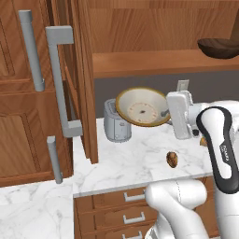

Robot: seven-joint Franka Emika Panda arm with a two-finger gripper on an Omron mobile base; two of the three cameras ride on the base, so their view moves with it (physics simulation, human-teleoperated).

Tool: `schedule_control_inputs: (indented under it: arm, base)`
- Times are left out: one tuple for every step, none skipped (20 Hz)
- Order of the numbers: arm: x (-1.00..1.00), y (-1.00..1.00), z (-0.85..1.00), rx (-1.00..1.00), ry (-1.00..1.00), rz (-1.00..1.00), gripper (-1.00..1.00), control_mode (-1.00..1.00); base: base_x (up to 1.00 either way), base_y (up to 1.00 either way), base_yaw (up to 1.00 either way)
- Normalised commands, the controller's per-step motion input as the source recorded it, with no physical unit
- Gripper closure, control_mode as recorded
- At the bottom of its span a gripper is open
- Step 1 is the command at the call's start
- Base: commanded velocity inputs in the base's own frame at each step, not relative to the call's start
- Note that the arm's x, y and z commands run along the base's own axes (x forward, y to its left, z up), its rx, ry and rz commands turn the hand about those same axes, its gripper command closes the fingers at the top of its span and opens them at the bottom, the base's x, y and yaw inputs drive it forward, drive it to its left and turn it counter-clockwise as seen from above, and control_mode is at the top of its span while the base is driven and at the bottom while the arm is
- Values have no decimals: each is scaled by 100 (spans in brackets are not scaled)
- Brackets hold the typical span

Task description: Pick both bowls and place them on the counter. Then place the bread in one bowl and place the cake in the other bowl.

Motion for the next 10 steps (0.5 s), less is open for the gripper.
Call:
schedule_control_inputs:
  arm:
    - [0, -7, -13, 1, 0, 6, 100, -100]
    - [0, -9, -15, 0, 0, 7, 100, -100]
    - [0, -10, -17, 0, 0, 7, 100, -100]
    - [0, -14, -18, 0, 1, 7, 100, -100]
    - [0, -20, -19, 0, 1, 7, 100, -100]
    - [0, -22, -19, 0, 0, 7, 100, -100]
    - [0, -19, -23, 0, 4, 7, 100, -100]
    - [0, -11, -26, 0, 7, 8, 100, -100]
    - [5, 0, -38, 0, 11, 8, 100, -100]
    - [14, 0, -39, 0, 10, 7, 100, -100]
  base:
    - [0, 0, 0]
    - [0, 0, 0]
    - [0, 0, 0]
    - [0, 0, 0]
    - [0, 0, 0]
    - [0, 0, 0]
    - [0, 0, 0]
    - [0, 0, 0]
    - [0, 0, 0]
    - [0, 0, 0]
